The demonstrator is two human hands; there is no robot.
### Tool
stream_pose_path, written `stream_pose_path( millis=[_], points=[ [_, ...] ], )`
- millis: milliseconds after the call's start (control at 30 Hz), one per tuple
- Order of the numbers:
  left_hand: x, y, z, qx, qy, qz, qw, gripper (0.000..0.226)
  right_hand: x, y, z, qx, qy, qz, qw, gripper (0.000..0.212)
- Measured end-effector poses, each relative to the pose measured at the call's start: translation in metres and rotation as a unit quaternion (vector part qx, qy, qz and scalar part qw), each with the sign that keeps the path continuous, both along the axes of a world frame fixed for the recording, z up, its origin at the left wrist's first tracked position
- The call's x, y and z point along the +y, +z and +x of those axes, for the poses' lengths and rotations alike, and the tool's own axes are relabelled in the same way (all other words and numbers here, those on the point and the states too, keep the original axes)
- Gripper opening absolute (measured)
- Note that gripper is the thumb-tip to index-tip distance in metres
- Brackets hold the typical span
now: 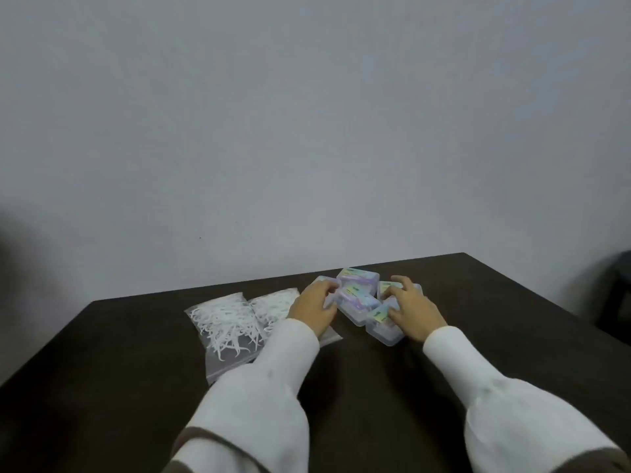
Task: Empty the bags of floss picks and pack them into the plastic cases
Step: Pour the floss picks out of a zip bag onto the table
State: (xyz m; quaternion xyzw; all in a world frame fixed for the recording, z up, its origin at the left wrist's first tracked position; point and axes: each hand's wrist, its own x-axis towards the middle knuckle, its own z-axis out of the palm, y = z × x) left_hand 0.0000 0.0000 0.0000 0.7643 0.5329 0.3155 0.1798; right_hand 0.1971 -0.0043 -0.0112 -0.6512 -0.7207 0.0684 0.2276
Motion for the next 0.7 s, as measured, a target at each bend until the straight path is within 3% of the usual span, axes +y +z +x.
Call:
stream_pose_path(
  millis=[333, 533, 700],
  points=[
    [0.06, -0.014, 0.025, 0.117, 0.073, -0.052, 0.989, 0.043, 0.033, -0.016, 0.007, -0.116, -0.053, -0.143, 0.981, 0.061],
    [0.078, -0.023, 0.034, 0.161, 0.063, -0.092, 0.981, 0.055, 0.053, -0.017, 0.012, -0.143, -0.097, -0.173, 0.97, 0.066],
    [0.09, -0.03, 0.037, 0.221, 0.075, -0.124, 0.964, 0.059, 0.067, -0.017, 0.015, -0.125, -0.098, -0.154, 0.975, 0.057]
  ],
)
